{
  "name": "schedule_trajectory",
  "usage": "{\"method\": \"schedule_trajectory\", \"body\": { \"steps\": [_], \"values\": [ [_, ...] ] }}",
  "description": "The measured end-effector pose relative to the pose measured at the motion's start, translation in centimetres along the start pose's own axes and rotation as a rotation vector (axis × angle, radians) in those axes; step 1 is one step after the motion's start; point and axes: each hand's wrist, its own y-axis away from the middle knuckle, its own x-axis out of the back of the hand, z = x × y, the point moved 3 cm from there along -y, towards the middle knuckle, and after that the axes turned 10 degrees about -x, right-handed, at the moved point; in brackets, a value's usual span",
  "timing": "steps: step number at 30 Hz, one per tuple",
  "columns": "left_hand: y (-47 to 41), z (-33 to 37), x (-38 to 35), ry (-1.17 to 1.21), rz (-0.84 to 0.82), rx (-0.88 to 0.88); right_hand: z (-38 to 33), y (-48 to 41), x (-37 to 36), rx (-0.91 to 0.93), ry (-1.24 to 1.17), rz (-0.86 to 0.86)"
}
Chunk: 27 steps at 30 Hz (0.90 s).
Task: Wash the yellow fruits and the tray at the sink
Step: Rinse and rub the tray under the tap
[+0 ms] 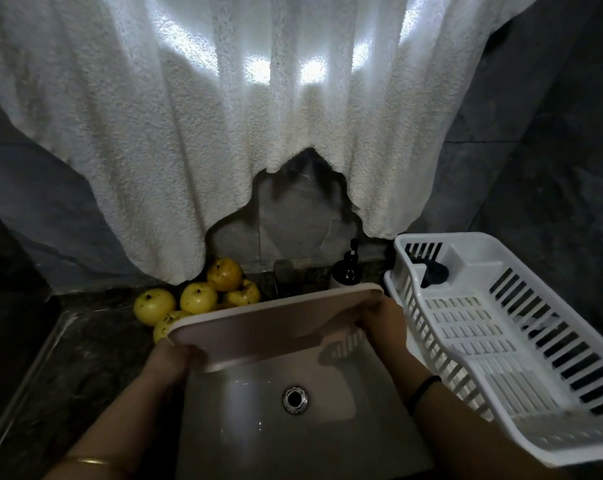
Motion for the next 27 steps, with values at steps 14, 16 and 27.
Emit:
{"method": "schedule_trajectory", "body": {
  "steps": [14,16,27],
  "values": [
    [2.5,3.2,-0.4,-0.112,0.022,0.076,-0.3,0.1,-0.1,-0.012,0.156,-0.099],
    [2.7,3.1,-0.4,-0.107,-0.011,0.1,-0.2,0.0,-0.1,-0.008,0.208,-0.115],
    [2.8,3.3,-1.2,-0.008,-0.137,0.214,-0.4,-1.5,0.7,-0.062,0.179,0.002]
  ]
}}
